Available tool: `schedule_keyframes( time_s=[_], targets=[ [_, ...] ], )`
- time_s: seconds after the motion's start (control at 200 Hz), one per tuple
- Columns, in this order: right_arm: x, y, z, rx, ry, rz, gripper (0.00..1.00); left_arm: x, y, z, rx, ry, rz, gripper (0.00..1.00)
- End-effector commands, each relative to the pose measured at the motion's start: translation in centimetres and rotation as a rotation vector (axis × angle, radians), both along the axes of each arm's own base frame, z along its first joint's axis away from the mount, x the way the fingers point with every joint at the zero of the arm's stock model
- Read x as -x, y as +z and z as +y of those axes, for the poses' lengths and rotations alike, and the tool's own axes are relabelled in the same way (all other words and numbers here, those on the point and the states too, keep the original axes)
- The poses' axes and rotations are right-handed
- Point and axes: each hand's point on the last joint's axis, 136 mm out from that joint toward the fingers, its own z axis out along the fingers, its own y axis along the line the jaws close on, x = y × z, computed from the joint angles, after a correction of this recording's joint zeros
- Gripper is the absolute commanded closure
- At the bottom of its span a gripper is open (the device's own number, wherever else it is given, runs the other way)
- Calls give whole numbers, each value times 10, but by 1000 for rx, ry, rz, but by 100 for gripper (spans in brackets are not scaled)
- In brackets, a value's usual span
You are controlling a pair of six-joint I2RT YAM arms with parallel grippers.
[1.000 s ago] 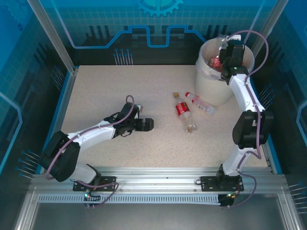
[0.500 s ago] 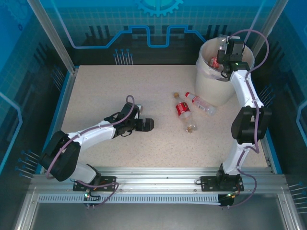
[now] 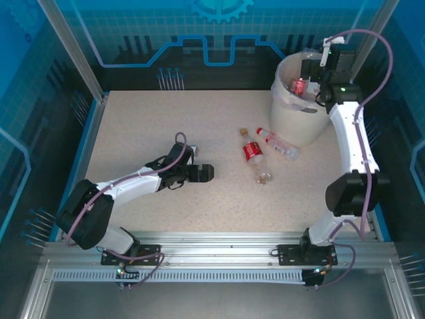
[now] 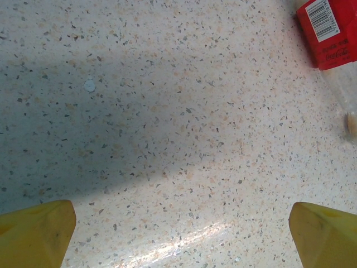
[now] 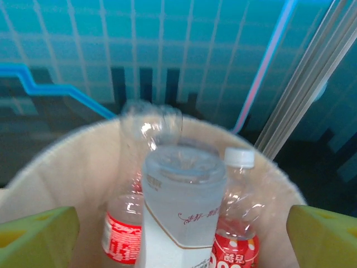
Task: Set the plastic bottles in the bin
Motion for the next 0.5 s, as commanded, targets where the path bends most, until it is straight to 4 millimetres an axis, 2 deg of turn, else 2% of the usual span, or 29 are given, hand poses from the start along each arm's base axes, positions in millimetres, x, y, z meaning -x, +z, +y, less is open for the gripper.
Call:
schedule_keyframes(
  time_s=[0.0,0.11,0.25,0.35,0.495],
  targets=[
    [32,47,24,-8,85,-74,4,-1,5,0,17,4,-7,1],
    [52,50,48,-37,173,-53,5,-1,6,1,16,7,-11,1],
    [76,33,88,-35,299,38,9,0,7,3,13,10,-14,1],
    [94,6,124,-9,392,140,12,2,6,6,3,14,-15,1],
    [119,-51,173,52,492,308,17,3,4,11,-11,28,-16,1]
  ],
)
